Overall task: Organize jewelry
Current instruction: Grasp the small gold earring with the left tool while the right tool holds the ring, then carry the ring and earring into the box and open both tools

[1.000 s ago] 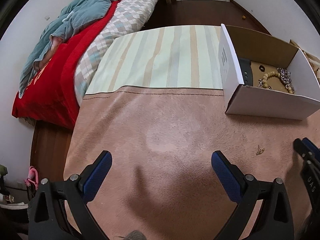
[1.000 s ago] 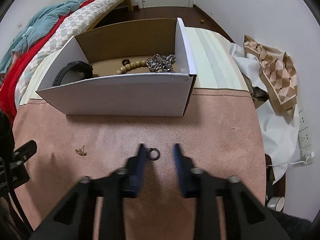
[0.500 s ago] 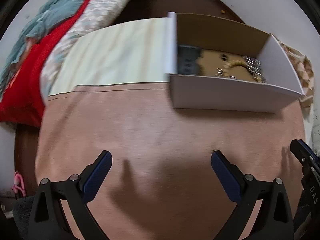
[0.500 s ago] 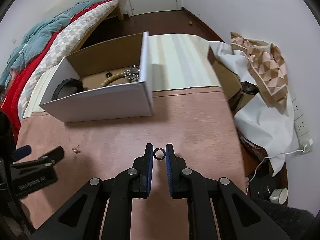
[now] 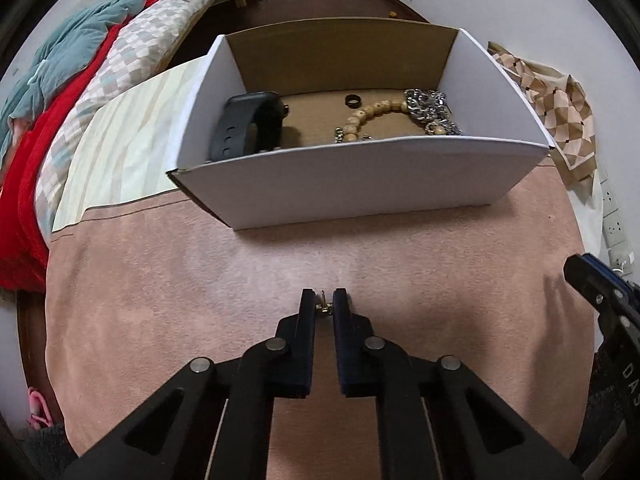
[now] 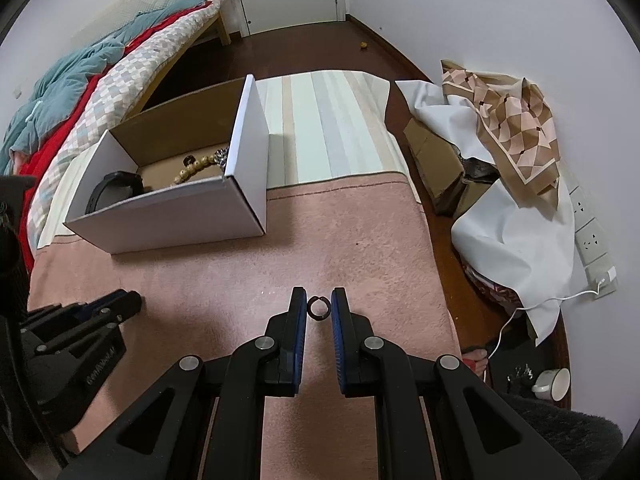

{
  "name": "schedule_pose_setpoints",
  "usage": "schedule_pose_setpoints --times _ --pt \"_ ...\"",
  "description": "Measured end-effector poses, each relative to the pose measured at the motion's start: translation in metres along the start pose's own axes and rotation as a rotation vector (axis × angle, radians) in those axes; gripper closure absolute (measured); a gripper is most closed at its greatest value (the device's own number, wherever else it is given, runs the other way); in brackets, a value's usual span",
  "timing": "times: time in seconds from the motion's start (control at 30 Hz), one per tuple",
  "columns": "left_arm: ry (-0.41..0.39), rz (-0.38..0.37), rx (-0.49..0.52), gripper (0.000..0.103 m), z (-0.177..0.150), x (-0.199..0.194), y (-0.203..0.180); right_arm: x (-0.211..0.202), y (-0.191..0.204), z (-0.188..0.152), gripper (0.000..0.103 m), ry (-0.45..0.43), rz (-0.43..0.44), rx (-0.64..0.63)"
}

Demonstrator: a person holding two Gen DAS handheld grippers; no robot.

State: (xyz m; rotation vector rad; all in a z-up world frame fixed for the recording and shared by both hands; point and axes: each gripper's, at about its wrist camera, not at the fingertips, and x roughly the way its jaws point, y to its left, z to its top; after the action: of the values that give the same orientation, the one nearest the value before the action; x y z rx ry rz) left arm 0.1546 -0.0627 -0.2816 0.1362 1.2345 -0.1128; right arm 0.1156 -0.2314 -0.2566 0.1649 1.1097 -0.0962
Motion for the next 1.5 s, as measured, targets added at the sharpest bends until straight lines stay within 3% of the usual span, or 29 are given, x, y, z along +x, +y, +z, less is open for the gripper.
schedule_pose_setpoints --times 0.2,0.33,0.47,0.63,0.83,1.0,1.1,1.13,1.2,1.23,1.27,1.4,1.43,1.5 --pt "-0.011 -0.024 -0.001 0.097 -0.003 -0.012 -0.001 -0.014 -0.002 0.010 0.090 -0.030 0.030 0.017" --pt "-0.055 -0.065 -0.013 0.097 0.006 -0.044 0.003 -0.032 0.004 0.020 0.090 -0.062 0.070 0.031" --pt "-0.124 -0.113 -0.027 0.097 0.034 -0.080 0.014 -0.053 0.012 0.044 0.090 -0.108 0.128 0.033" --pt "-0.156 -0.157 -0.053 0.097 0.085 -0.089 0.034 -0.054 0.028 0.081 0.090 -0.133 0.176 0.012" --pt "-0.096 -0.161 -0.053 0.095 0.129 -0.062 0.045 -0.018 0.044 0.113 0.090 -0.036 0.262 0.001" --pt "-0.017 -0.143 -0.081 0.092 0.141 -0.045 0.052 0.015 0.047 0.126 0.088 0.087 0.311 0.038" --pt "-0.024 -0.115 -0.092 0.091 0.142 -0.045 0.058 0.018 0.043 0.126 0.076 0.093 0.311 0.052" --pt "-0.027 -0.105 -0.096 0.088 0.141 -0.046 0.060 0.017 0.042 0.126 0.073 0.090 0.308 0.053" --pt "-0.038 -0.090 -0.107 0.071 0.139 -0.049 0.065 0.015 0.040 0.125 0.069 0.086 0.307 0.055" --pt "-0.042 -0.084 -0.113 0.056 0.138 -0.050 0.068 0.013 0.039 0.125 0.069 0.087 0.308 0.054" --pt "-0.056 -0.076 -0.118 0.049 0.135 -0.053 0.070 0.011 0.037 0.124 0.069 0.082 0.292 0.053" --pt "-0.071 -0.034 -0.116 0.045 0.127 -0.061 0.075 0.000 0.036 0.121 0.066 0.060 0.225 0.025" --pt "-0.076 -0.025 -0.115 0.039 0.125 -0.063 0.076 -0.003 0.036 0.119 0.062 0.055 0.204 0.017" --pt "-0.090 -0.010 -0.111 0.036 0.119 -0.067 0.076 -0.008 0.039 0.116 0.043 0.047 0.140 -0.005"
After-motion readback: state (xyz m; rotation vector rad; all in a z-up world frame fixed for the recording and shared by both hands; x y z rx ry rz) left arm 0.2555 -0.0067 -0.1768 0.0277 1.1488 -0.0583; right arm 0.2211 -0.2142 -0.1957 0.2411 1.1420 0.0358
